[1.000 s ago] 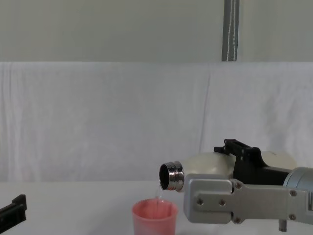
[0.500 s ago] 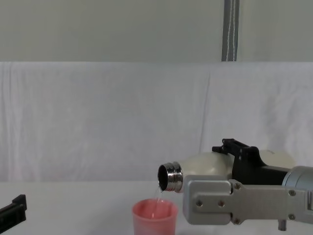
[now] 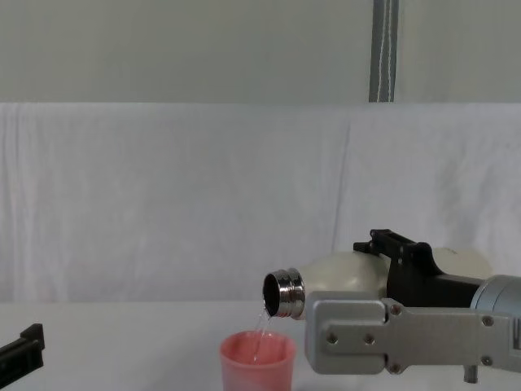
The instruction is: Grasp the thermos with one hand and pour water into the cup lid.
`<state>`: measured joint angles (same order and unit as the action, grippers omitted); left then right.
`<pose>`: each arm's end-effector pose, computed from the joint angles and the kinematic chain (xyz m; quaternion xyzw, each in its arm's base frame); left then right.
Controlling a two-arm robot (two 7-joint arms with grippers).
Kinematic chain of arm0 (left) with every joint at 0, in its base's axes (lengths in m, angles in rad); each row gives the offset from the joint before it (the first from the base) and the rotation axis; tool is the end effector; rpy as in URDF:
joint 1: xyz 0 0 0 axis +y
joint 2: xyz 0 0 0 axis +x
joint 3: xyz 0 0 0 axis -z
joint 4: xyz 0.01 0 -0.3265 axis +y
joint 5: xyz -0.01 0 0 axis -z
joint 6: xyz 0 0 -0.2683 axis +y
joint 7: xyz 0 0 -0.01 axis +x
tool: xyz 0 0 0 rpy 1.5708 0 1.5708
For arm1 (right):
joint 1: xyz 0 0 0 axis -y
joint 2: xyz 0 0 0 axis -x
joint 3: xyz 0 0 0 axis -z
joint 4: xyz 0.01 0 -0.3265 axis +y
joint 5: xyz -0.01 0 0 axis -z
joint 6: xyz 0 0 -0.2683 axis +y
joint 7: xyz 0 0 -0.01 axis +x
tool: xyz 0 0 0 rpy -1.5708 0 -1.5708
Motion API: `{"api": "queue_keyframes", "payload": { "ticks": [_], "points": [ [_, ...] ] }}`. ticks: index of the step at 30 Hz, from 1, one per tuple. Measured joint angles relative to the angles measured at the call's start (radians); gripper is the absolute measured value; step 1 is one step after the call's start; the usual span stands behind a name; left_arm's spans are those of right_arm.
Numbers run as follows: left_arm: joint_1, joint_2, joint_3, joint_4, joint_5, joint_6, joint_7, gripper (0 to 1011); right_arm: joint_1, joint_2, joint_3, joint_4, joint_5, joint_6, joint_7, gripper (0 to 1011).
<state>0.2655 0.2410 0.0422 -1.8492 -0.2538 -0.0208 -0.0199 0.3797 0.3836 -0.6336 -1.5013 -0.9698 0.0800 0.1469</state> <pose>0.2034 0.0505 -0.3193 -0.0174 0.0064 0.6616 0.7497 0.3610 0.0237 -0.2798 -0.3884 -0.5561 -0.3455 0.6485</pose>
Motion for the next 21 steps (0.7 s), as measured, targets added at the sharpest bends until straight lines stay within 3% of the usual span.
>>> {"api": "queue_keyframes", "payload": {
  "ticks": [11,21],
  "points": [
    [0.000,0.000,0.000,0.000,0.000,0.000,0.000,1001,-0.006,0.000,0.005,-0.004,0.001,0.001,-0.008,950],
    [0.000,0.000,0.000,0.000,0.000,0.000,0.000,1001,-0.027,-0.011,0.026,-0.023,0.038,-0.002,-0.017,950]
  ]
}}
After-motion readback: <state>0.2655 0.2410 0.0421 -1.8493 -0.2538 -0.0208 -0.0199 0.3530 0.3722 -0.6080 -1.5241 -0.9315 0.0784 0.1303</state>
